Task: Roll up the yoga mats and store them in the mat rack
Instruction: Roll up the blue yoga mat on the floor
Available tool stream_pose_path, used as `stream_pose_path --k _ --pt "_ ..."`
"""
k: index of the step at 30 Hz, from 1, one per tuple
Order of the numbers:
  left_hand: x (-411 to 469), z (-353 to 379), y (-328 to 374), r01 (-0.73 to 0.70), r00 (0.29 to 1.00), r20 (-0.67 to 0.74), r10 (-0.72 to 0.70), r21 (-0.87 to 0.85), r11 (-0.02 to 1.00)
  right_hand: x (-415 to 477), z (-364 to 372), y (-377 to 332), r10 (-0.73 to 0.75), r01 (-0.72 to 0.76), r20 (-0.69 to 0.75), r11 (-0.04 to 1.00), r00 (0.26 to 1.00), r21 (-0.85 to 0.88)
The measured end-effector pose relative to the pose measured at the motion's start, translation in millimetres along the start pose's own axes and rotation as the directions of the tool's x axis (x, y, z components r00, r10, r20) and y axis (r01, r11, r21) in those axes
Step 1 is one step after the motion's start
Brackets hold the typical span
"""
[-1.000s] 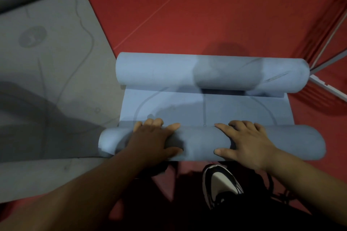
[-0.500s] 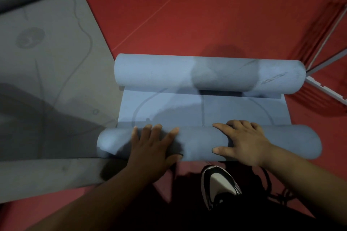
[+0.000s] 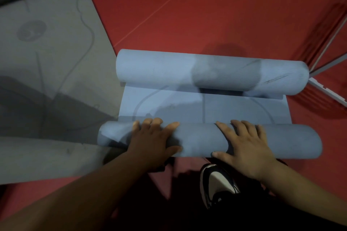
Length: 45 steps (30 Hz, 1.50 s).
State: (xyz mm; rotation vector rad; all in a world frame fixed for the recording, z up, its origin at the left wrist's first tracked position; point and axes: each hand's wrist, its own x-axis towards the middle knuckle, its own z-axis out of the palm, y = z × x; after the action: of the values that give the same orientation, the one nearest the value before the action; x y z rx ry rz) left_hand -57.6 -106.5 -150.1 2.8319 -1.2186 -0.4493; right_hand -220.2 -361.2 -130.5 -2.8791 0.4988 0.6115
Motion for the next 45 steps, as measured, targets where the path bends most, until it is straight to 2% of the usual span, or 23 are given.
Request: stream_pose_path --k 1,5,8,13,17,20,24,29,32,37,40,42,45 --pt "0 -2 0 0.005 1.0 0.001 -0.005 -0.005 1.0 0 0 0 0.002 -0.002 0.009 1.0 1.0 -0.001" --pt "1 -14 1 0.051 0.988 0.146 -0.05 -0.001 0.999 6 -5 2 0.0 0.0 0.03 1.0 1.0 -0.003" --pt "2 -16 0 0.037 0.987 0.157 -0.038 0.011 0.999 9 -8 3 0.002 -0.001 0.055 1.0 0.999 -0.007" --pt "-6 -3 3 0.0 1.0 -0.009 0.001 0.037 0.999 15 -14 3 0.007 -0.008 0.08 1.0 0.997 0.016" --pt "-9 -1 3 -0.01 1.0 -0.023 0.011 0.034 0.999 22 -19 6 0.0 -0.002 0.123 1.0 0.992 0.02" --pt "-4 -4 3 0.023 0.999 0.039 -0.023 0.003 1.0 21 -17 7 -0.008 0.007 0.083 1.0 0.997 0.011" --pt "7 -11 -2 0.026 0.996 0.082 -0.025 -0.004 1.0 10 -2 3 0.014 -0.014 -0.068 1.0 0.998 -0.007" --pt "17 -25 0 0.037 0.984 0.174 -0.037 0.005 0.999 11 1 5 0.012 -0.013 -0.068 1.0 0.998 -0.019" --pt "17 -24 -1 0.047 0.987 0.152 -0.047 0.008 0.999 19 -5 8 0.01 -0.011 -0.046 1.0 0.999 -0.021" --pt "2 -6 0 -0.001 1.0 0.007 0.001 0.018 1.0 30 -17 9 0.033 -0.032 0.034 0.999 0.999 -0.002" --pt "4 -2 -1 0.003 1.0 -0.023 -0.003 0.007 1.0 31 -19 9 0.032 -0.032 0.046 0.999 0.998 0.0" --pt "7 -3 -3 0.006 1.0 -0.009 -0.006 0.0 1.0 29 -17 9 0.029 -0.028 0.029 1.0 0.999 -0.014" --pt "14 -10 -5 0.023 0.999 0.034 -0.024 0.031 0.999 21 -9 8 0.058 -0.058 -0.07 0.998 0.996 -0.006"
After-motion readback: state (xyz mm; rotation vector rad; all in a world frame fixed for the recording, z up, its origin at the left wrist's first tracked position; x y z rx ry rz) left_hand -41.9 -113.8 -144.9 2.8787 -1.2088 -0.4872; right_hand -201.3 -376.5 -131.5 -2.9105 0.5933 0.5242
